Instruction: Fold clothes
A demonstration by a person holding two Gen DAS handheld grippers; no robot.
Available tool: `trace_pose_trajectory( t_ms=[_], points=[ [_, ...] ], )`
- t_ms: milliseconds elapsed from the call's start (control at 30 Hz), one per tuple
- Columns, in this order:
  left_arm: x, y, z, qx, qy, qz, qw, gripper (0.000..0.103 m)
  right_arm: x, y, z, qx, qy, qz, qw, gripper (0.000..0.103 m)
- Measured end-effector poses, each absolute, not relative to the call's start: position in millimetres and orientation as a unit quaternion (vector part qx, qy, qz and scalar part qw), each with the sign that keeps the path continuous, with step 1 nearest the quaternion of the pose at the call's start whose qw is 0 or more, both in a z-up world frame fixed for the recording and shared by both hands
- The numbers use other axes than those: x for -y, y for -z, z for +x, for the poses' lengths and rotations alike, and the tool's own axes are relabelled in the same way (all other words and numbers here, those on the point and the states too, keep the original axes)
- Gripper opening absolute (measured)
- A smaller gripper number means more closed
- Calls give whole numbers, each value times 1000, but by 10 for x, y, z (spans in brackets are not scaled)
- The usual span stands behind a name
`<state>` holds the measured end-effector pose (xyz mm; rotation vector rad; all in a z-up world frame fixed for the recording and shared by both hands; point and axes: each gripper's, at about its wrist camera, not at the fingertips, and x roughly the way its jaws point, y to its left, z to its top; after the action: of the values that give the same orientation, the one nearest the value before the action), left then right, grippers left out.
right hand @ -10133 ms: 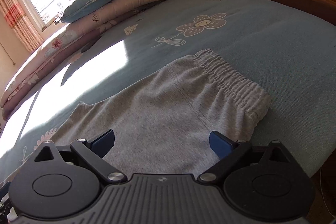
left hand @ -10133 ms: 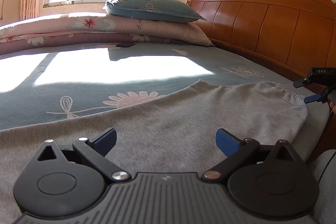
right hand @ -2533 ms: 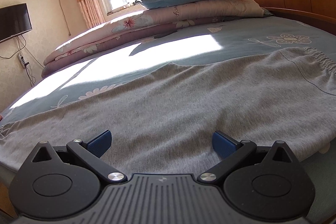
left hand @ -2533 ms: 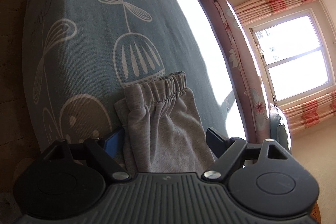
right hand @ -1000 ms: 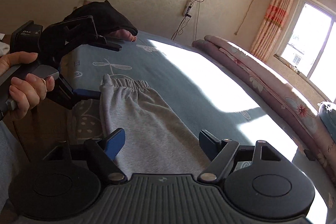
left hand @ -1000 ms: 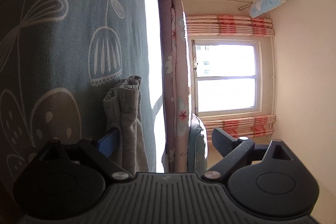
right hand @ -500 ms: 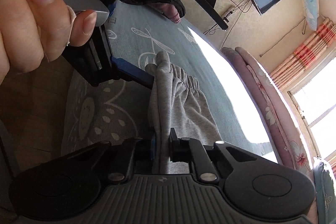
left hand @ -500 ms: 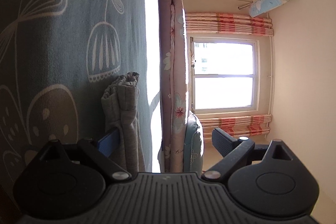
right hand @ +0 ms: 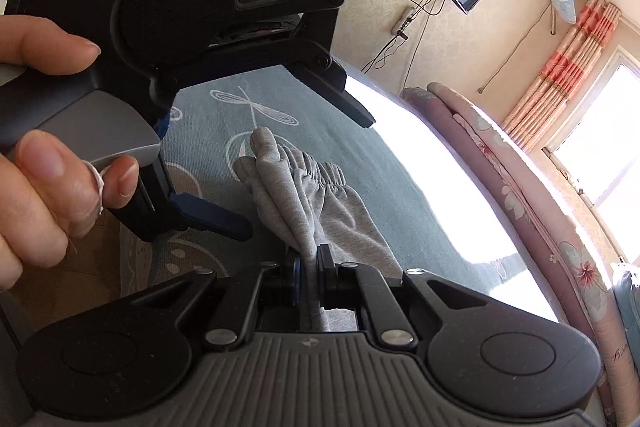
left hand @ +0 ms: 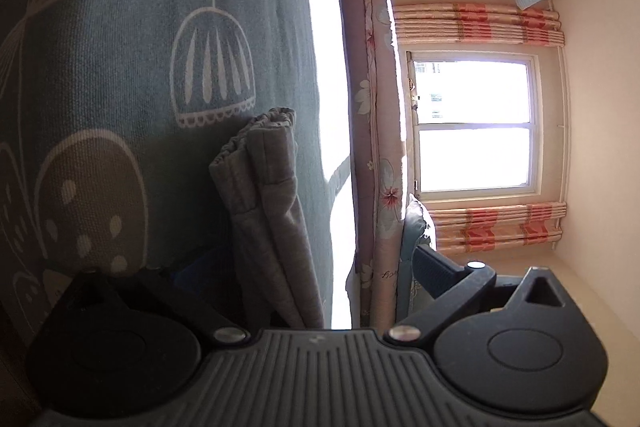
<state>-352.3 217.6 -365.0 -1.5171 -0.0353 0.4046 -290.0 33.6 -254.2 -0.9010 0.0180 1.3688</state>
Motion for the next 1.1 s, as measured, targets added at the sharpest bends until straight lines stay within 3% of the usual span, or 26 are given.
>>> trace_pose_trajectory(
  t_ms=[100,200,267,467,500,533,600,733,800,867,1000,1100],
  points=[
    [-2095,3449,-3633,41,-191,-648,736,101,-308,2530,-2936,-4,-612,-401,682,9],
    [-2149,3408,-3633,10,-218,-633,743,101,-259,2517,-2950,3,-612,-398,684,9],
    [-2204,3571,-3605,-20,-212,-668,713,92,-248,2500,-2951,2,-612,-395,686,9],
    [-2246,3520,-3438,-29,-209,-658,722,89,-225,2427,-2945,-4,-615,-379,692,10],
    [-2271,3519,-3389,-36,-214,-657,722,85,-217,2427,-2948,-4,-615,-379,692,10],
    [-2295,3518,-3340,-42,-218,-655,722,75,-209,2426,-2952,-2,-615,-378,692,10],
    [-2342,3533,-3294,-47,-226,-649,725,72,-200,2429,-2955,-1,-616,-378,692,10],
    [-2332,3595,-3301,-55,-227,-651,723,51,-210,2457,-2941,-6,-616,-379,691,11],
    [-2339,3629,-3329,-57,-227,-650,723,44,-202,2475,-2940,-13,-619,-379,688,19],
    [-2344,3661,-3371,-53,-221,-654,721,39,-121,2485,-2939,-20,-624,-380,683,39],
    [-2342,3651,-3383,-68,-226,-637,734,29,213,2456,-2868,-29,-627,-383,677,46],
    [-2320,3637,-3384,-77,-235,-625,740,27,601,2400,-2689,-48,-616,-374,692,60]
  ],
)
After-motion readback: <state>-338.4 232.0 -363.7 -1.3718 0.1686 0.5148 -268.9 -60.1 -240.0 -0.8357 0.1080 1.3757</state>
